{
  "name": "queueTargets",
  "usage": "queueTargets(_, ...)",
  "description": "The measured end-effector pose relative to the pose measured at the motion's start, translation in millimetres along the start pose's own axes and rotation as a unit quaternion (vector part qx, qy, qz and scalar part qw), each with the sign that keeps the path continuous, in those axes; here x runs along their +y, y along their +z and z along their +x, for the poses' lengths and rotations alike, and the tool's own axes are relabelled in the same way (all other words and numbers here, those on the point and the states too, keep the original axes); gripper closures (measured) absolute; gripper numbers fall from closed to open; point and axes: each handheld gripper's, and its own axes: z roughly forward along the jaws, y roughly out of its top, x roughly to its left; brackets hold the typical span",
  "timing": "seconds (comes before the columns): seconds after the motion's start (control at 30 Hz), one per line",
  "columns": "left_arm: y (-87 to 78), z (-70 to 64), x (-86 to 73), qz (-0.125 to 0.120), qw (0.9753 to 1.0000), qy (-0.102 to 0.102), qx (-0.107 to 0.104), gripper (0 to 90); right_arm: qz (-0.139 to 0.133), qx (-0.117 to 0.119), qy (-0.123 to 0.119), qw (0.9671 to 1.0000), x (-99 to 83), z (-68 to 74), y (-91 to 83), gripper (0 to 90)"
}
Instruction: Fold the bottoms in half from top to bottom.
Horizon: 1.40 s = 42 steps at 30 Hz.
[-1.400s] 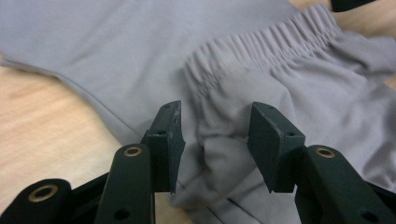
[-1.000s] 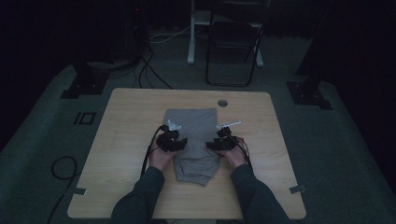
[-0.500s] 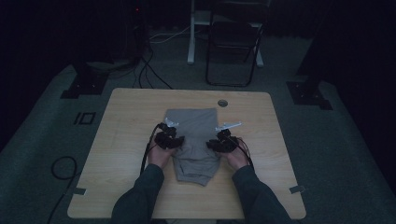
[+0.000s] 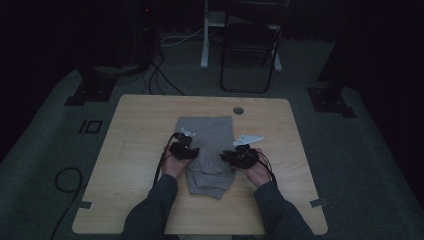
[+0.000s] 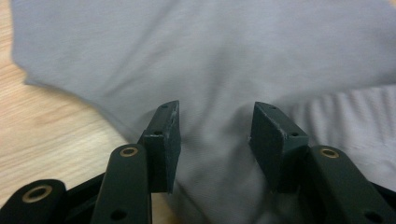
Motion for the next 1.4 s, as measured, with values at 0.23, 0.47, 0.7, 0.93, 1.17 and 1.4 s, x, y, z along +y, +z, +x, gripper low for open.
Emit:
queueTargets(0.23,-22.1,-12.9,-14.4,-0.032,0.998,0.031,-0.044,53.4,0.003,0.004,0.004,1.0,-3.7,-1.7,-2.3,71.0)
queueTargets(0.47,-29.5,-20.0,-33.0,-0.036,0.996,0.054,-0.062,53.4,-0.016,-0.006,0.029,0.9994,-1.3,-9.4,-3.2,57.8)
queueTargets(0.7,-38.4,-22.0,-46.9,-0.043,0.9946,0.061,-0.072,53.4,0.022,-0.059,0.056,0.9965,4.8,-26.4,14.9,55.0)
queueTargets(0.93,-43.8,-22.5,-56.5,-0.043,0.9935,0.067,-0.082,52.6,0.073,-0.044,0.062,0.9944,-11.0,-24.1,34.6,56.0)
queueTargets(1.17,-46.9,-18.1,-56.3,-0.05,0.9942,0.058,-0.075,51.7,0.071,0.003,0.039,0.9967,-11.3,-8.5,20.7,56.1)
queueTargets(1.4,-34.0,-9.5,-29.7,-0.045,0.997,0.041,-0.048,52.0,0.068,0.027,0.029,0.9969,-17.3,7.0,16.5,55.9)
